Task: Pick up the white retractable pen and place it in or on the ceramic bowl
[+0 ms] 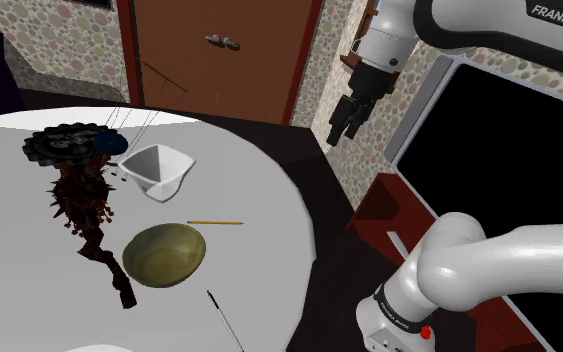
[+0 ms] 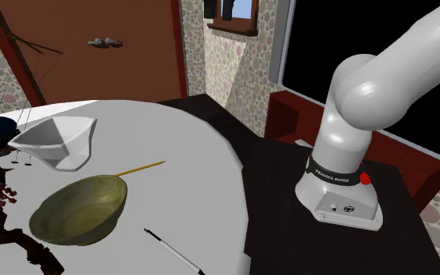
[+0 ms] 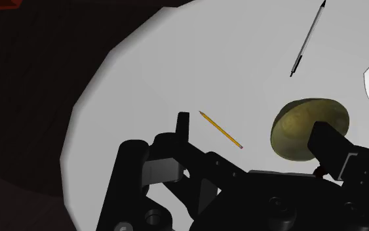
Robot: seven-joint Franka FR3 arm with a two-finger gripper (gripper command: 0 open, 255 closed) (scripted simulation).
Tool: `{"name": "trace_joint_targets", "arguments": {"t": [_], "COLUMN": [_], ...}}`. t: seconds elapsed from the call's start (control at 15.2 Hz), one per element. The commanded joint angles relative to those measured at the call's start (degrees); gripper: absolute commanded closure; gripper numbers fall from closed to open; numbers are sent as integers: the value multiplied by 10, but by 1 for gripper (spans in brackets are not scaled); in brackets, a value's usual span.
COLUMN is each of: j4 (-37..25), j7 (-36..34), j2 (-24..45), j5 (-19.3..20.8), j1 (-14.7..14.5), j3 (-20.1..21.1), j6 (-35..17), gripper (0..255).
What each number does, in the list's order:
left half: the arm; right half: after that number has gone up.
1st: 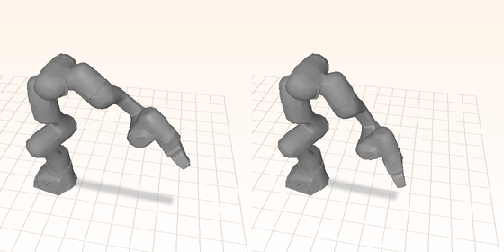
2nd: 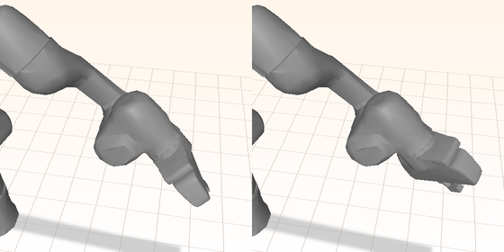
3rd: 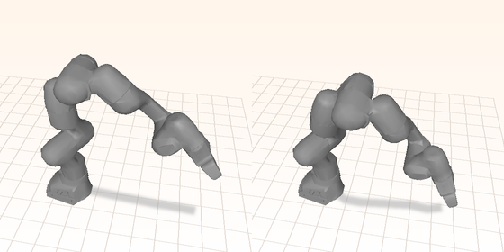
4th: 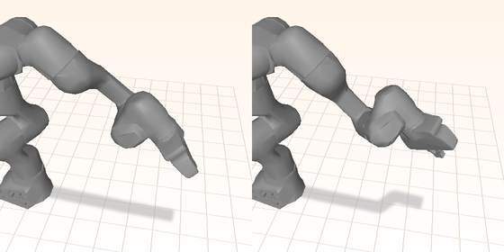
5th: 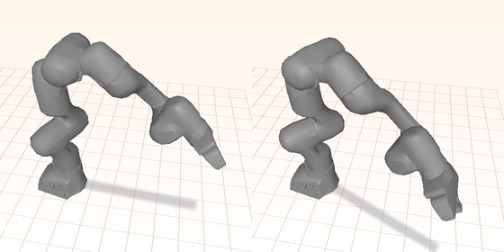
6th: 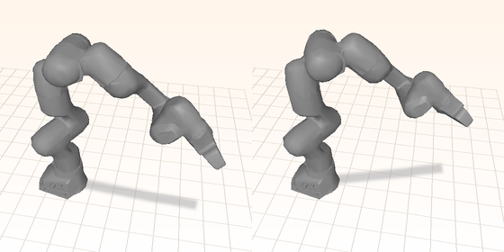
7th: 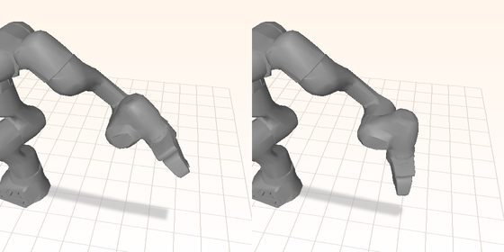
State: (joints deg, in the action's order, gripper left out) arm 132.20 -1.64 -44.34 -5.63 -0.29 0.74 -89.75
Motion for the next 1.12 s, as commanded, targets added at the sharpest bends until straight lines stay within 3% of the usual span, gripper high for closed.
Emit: {"name": "trace_joint_targets", "arguments": {"t": [0.0,0.53,1.06], "j4": [0,96,146], "j7": [0,-109,-225], "j2": [0,-2,61], "j5": [0,-35,-69], "j1": [0,-21,-41], "j3": [0,111,233], "j6": [0,-85,-182], "gripper": [0,0,0]}}
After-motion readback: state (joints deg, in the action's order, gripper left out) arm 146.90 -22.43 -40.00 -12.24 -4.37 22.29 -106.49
